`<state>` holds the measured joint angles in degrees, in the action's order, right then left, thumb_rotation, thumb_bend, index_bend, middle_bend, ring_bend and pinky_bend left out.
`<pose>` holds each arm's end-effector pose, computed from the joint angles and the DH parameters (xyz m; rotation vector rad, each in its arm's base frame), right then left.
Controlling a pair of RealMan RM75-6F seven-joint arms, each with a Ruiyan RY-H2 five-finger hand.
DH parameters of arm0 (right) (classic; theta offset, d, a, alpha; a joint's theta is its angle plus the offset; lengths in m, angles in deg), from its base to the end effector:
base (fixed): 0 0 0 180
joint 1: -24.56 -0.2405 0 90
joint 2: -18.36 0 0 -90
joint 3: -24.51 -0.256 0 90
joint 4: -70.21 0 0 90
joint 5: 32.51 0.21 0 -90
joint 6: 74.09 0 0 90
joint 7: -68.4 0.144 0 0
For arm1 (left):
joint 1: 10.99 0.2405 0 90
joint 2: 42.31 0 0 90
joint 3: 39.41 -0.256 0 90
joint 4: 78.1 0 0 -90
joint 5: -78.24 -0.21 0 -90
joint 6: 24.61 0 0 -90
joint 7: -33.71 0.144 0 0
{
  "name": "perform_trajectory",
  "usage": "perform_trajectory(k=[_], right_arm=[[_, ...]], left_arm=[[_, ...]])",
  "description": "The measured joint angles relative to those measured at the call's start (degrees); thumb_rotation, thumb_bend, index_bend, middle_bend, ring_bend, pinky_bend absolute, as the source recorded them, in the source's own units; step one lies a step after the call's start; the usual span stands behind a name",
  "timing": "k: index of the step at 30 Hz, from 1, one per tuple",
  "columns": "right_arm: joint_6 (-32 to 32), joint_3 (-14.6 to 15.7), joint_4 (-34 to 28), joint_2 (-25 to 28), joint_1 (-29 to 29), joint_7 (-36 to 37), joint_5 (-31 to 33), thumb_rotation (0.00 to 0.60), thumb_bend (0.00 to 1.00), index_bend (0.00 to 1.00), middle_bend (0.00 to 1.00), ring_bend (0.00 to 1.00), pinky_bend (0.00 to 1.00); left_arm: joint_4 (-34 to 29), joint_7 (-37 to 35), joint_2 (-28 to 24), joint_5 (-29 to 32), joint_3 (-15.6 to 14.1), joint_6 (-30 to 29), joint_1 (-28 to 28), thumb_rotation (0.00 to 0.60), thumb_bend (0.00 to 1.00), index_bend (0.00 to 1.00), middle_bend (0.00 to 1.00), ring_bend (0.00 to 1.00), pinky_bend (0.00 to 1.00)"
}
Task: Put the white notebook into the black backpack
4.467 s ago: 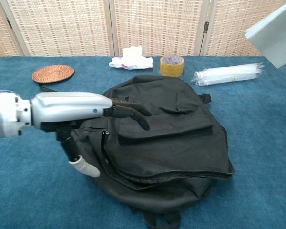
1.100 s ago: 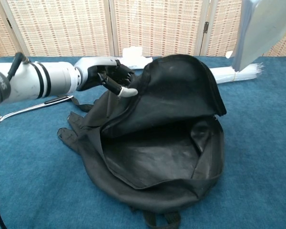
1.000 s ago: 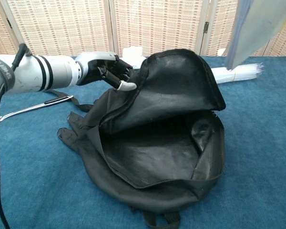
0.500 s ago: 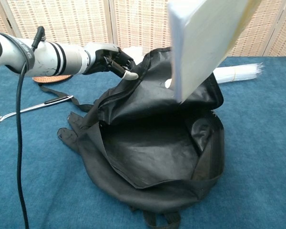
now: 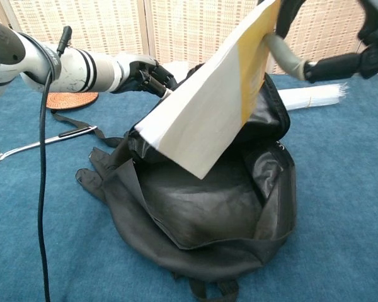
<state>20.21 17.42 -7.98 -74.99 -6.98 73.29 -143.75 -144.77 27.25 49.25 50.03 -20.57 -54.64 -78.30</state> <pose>-0.1171 -0.2575 0.0389 1.7019 -0.4793 1.8878 -0.0558 0.4533 -0.0276 -1.5583 -1.7674 -1.0807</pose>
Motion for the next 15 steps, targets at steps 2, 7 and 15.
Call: perform_trajectory(k=[2,7,15], right_arm=[[-0.5,-0.1,1.8,-1.7,-0.7,0.0,0.1,0.600,0.51,0.91,0.57,0.54,0.45],[-2.0,-0.5,6.3,-5.8,-2.7,0.9,1.0,0.600,0.51,0.91,0.57,0.55,0.45],[-2.2,0.7,15.5,-11.5,-4.4,1.8,1.0,0.600,0.51,0.91,0.57,0.55,0.46]], left_arm=[[0.0,0.4,0.0,0.7,-0.2,-0.1,-0.2,0.600,0.51,0.67,0.33,0.24,0.00],[-0.7,0.9,-0.4,1.8,-0.4,-0.4,-0.2,0.600,0.51,0.67,0.33,0.23,0.00],[-0.9,0.6,-1.0,2.4,-0.2,-0.3,0.5,0.600,0.51,0.67,0.33,0.23,0.00]])
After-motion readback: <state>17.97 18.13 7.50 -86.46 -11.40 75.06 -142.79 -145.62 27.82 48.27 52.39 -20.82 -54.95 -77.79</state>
